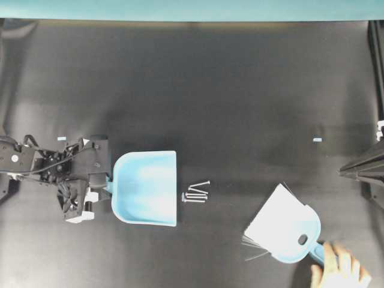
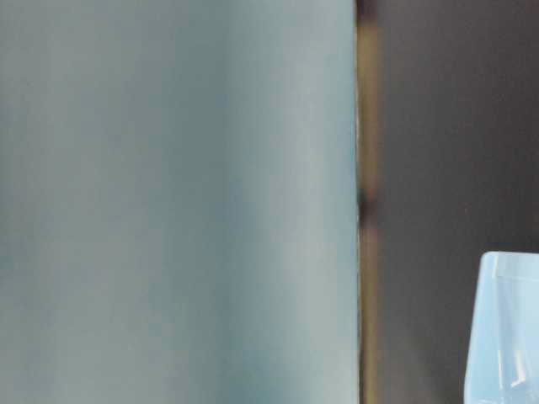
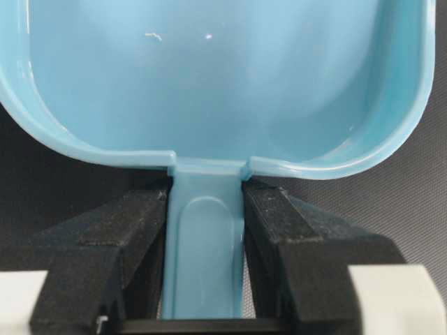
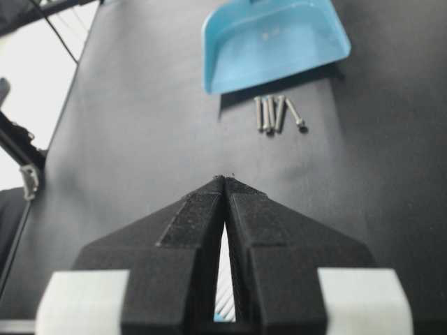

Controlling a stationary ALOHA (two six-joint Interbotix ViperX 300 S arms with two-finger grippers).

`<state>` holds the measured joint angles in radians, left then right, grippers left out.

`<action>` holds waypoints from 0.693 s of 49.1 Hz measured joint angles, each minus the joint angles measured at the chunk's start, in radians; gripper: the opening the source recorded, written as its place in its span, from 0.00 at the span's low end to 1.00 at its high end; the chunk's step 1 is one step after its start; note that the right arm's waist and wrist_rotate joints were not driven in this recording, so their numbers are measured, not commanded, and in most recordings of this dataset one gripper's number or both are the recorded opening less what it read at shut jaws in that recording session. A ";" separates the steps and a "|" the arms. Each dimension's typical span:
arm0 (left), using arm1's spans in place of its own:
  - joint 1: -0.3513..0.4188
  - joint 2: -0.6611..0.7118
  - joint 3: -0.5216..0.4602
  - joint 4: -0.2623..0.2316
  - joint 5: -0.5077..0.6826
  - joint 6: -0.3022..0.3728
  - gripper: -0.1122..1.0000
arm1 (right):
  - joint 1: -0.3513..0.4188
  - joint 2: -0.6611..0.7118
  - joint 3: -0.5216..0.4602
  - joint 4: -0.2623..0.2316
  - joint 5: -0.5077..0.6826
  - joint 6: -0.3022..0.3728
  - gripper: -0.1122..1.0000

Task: Hold the dustpan with the left arm, while a human hand uses a hand brush to gather screws into the dustpan.
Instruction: 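Keep holding the dustpan with the left gripper while screws are brushed in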

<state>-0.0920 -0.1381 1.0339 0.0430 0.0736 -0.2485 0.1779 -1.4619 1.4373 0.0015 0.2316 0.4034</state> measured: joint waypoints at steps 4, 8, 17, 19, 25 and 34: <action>0.002 0.008 -0.014 -0.002 0.034 0.008 0.36 | 0.000 0.000 0.000 -0.002 0.000 0.002 0.10; 0.002 0.014 -0.021 -0.002 0.051 0.012 0.36 | 0.000 0.000 0.000 -0.002 0.000 0.002 0.10; 0.023 0.018 -0.025 0.000 0.054 0.015 0.36 | 0.000 0.000 0.000 -0.002 0.000 0.000 0.10; 0.026 0.018 -0.025 -0.002 0.054 0.017 0.36 | 0.000 0.000 0.000 0.000 0.000 0.002 0.10; 0.029 0.018 -0.026 -0.002 0.054 0.017 0.36 | 0.000 0.000 0.000 0.000 0.000 0.000 0.10; 0.029 0.021 -0.031 -0.002 0.052 0.017 0.36 | 0.000 0.000 0.000 -0.002 0.000 0.002 0.10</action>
<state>-0.0629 -0.1166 1.0032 0.0414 0.1258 -0.2316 0.1779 -1.4619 1.4373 0.0000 0.2316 0.4050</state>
